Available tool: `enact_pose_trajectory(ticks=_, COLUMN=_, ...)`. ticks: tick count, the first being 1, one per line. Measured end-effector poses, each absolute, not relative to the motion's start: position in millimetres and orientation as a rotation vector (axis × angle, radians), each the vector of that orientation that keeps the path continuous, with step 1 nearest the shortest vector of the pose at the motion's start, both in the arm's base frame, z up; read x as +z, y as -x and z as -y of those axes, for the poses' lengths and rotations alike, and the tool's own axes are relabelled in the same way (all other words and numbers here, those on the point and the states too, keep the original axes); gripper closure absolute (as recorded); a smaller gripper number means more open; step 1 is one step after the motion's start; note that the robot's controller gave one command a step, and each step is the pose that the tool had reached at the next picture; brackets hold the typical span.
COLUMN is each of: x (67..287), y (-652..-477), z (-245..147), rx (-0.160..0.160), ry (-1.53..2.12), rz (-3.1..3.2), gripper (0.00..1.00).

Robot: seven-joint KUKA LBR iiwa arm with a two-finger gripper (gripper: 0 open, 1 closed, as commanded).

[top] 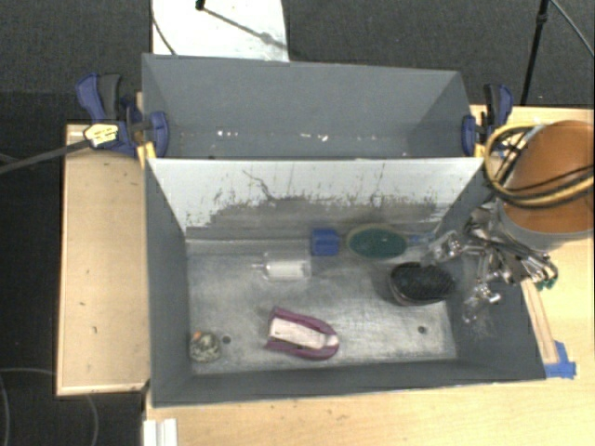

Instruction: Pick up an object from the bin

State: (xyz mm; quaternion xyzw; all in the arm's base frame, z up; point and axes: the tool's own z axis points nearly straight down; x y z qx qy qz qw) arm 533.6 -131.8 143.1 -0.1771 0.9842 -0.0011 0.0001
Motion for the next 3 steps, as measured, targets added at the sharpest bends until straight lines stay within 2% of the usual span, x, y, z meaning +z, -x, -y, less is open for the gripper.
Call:
enact_pose_trajectory(ticks=1, x=70.6, y=-545.0, z=104.7, rx=0.000, ry=0.403, rz=-3.104, gripper=0.00)
enact_pose_trajectory(ticks=2, x=73.9, y=-546.0, z=106.1, rx=-0.004, ry=0.407, rz=-3.100, gripper=1.00)
enact_pose_trajectory(ticks=3, x=217.0, y=-553.2, z=105.6, rx=-0.004, ry=0.465, rz=-3.097, gripper=1.00)
